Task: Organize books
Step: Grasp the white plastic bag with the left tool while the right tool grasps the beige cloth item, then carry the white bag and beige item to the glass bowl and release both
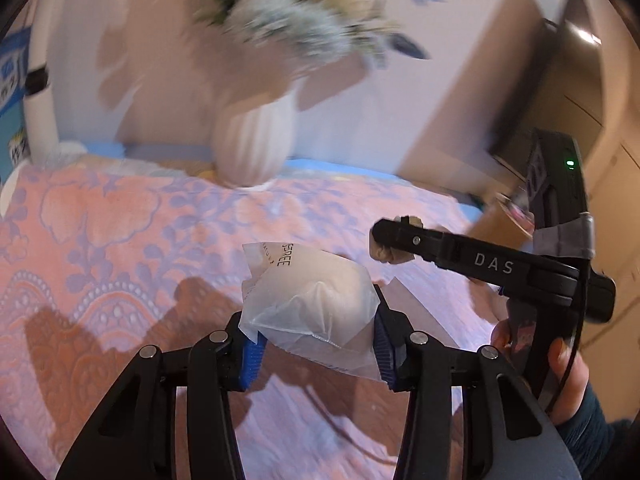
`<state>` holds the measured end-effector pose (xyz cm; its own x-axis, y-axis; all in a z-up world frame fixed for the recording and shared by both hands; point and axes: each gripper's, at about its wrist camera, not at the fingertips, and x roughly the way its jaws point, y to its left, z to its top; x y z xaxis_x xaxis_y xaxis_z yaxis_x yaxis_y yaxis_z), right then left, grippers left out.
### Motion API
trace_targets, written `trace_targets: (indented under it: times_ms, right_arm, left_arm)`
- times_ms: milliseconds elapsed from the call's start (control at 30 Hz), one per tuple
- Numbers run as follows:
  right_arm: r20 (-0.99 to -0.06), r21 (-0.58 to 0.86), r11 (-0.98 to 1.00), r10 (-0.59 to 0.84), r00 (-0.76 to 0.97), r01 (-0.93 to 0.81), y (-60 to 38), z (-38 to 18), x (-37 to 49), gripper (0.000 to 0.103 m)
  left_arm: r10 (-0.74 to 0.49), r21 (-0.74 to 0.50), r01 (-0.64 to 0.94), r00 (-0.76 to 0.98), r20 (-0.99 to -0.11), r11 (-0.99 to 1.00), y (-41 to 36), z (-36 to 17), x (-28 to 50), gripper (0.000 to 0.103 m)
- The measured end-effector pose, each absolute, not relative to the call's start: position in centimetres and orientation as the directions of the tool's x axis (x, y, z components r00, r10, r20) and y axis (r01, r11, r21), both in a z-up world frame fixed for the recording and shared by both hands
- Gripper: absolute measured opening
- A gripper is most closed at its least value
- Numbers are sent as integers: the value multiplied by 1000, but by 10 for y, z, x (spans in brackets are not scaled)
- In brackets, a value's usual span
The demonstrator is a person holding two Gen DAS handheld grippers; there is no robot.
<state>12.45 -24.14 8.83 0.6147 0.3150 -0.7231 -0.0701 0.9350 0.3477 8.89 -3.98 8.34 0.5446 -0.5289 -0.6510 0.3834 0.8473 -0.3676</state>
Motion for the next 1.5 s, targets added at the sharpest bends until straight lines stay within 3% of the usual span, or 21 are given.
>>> trace_targets:
  times_ms: [167, 300, 433, 633, 867, 1033, 1133, 1167, 1200, 1500]
  right_arm:
    - [-774, 347, 936, 325, 544, -66, -261, 81, 68, 43]
    - [-828, 247, 958, 288, 481, -149, -263, 54, 18, 44]
    - [-813, 281, 943, 331, 479, -177, -272, 33, -20, 44]
    - [-832, 167, 957, 266, 488, -237, -269, 24, -59, 61]
    - [-785, 355, 924, 376, 493, -140, -291, 23, -72, 72]
    - [-763, 457, 889, 406, 503, -24, -285, 21, -48, 72]
    - [-794, 388, 921, 338, 505, -7, -273, 24, -38, 63]
    - [-805, 353, 936, 307, 508, -7, -269, 25, -37, 51]
    - [-815, 309, 951, 269, 514, -9, -264, 24, -37, 45]
    - [-763, 271, 961, 244, 598, -47, -275, 49, -61, 39]
  left_arm:
    - [-563, -363, 439, 522, -641, 822, -43, 92, 42, 43]
    - [-557, -351, 448, 510, -655, 823, -43, 81, 3, 43]
    - [-549, -386, 400, 484, -682, 831, -42, 53, -15, 43]
    - [-508, -363, 364, 495, -705, 858, -47, 29, -28, 43]
    - [-511, -375, 351, 512, -690, 858, -42, 27, -31, 43]
    - [-497, -361, 346, 524, -691, 866, -44, 27, -36, 43]
    - [-482, -342, 345, 533, -695, 874, -47, 28, -37, 43]
    - [-477, -334, 346, 537, -696, 877, -48, 28, -38, 43]
    - [-471, -327, 345, 540, -697, 880, -49, 29, -39, 43]
    - [-504, -324, 394, 556, -661, 860, -69, 54, -50, 43]
